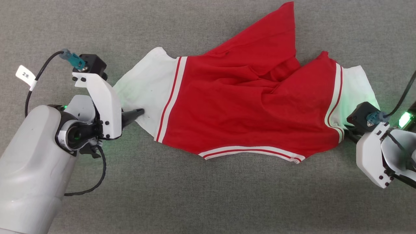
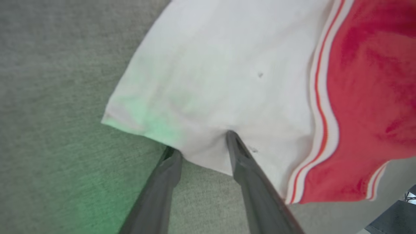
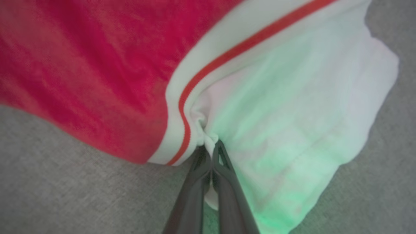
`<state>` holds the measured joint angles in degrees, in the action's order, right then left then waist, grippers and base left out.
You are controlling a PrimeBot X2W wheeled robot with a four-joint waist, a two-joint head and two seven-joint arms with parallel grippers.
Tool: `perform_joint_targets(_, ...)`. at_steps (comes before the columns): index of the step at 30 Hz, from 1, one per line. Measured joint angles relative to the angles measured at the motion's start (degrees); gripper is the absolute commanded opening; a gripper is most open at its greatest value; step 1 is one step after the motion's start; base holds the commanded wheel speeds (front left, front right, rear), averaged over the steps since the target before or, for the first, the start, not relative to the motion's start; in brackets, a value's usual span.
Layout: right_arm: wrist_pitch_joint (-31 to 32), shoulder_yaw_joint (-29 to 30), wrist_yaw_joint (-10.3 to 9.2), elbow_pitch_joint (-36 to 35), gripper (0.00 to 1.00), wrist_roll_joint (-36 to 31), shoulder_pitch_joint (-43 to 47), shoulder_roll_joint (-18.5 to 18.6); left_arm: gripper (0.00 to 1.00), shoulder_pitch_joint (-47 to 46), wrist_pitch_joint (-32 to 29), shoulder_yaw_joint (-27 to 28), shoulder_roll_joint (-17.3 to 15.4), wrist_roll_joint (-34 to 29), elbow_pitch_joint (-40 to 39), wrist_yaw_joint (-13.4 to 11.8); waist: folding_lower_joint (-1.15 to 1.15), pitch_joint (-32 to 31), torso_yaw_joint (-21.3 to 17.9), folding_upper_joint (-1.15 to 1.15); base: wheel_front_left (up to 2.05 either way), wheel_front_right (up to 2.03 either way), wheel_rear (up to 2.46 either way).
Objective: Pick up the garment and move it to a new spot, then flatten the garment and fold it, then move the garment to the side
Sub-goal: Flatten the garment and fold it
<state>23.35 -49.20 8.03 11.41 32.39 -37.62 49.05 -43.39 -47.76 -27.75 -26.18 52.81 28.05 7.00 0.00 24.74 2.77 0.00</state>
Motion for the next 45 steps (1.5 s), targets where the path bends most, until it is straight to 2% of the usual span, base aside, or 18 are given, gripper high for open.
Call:
perform_joint_targets(5, -2.3, 1.8, 0.01, 1.0, 0.0, -0.2, 0.5, -1.1, 0.0, 0.8, 3.1, 0.2, 1.2, 3.0, -0.4, 0.1, 0.0, -0.9, -0.4, 0.0, 0.0, 0.0, 0.0)
perform_joint_targets(11, -6.4, 8.1, -0.37, 0.5, 0.0, -1.7, 2.2, -2.0, 0.0, 4.6, 7.3, 2.2, 2.2, 9.6, -5.8, 0.3, 0.0, -2.3, -0.9, -0.01, 0.0, 0.0, 0.0)
perform_joint_targets(19, -7.7, 22.4, -0.46, -6.7, 0.0, -4.8, 10.2, -1.7, 0.0, 9.1, 14.7, 7.4, 0.4, 19.9, -19.3, 0.3, 0.0, -3.7, -1.3, -0.01, 0.0, 0.0, 0.0)
perform_joint_targets(24, -5.8, 32.0, -0.47, -12.3, 0.0, -3.6, 13.8, -4.3, 0.0, 9.5, 19.1, 10.1, 0.2, 22.6, -23.1, 0.3, 0.0, -3.6, -1.1, 0.0, 0.0, 0.0, 0.0)
perform_joint_targets(28, -4.7, 37.5, -0.48, -12.3, 0.0, -1.7, 11.6, -7.7, 0.0, 4.8, 23.5, 11.2, 2.4, 21.0, -19.0, 0.3, 0.0, -3.0, -1.0, 0.0, 0.0, 0.0, 0.0)
perform_joint_targets(32, -4.1, 40.4, -0.48, -8.1, 0.0, 1.0, 3.8, -11.3, 0.0, -3.8, 28.6, 12.1, 6.3, 18.2, -10.9, 0.0, 0.0, -1.9, -0.8, -0.01, 0.0, 0.0, 0.0)
perform_joint_targets(36, -3.6, 41.4, -0.51, -1.3, 0.0, 2.5, -7.4, -14.4, 0.0, -14.8, 33.6, 12.2, 9.9, 14.9, -1.2, -1.1, 0.0, -0.3, -0.7, 0.0, 0.0, 0.0, 0.0)
perform_joint_targets(39, -3.7, 40.6, -0.52, 4.8, 0.0, 3.4, -17.8, -17.5, 0.0, -23.9, 38.6, 12.5, 10.8, 11.3, 6.2, -2.0, 0.0, 1.4, -1.0, -0.01, 0.0, 0.0, 0.0)
perform_joint_targets(45, -9.3, 38.7, -0.52, 17.1, 0.0, -0.8, -38.1, -21.9, 0.0, -42.2, 50.0, 16.3, 13.2, 9.2, 17.6, -2.9, 0.0, 4.0, -2.2, 0.0, 0.0, 0.0, 0.0)
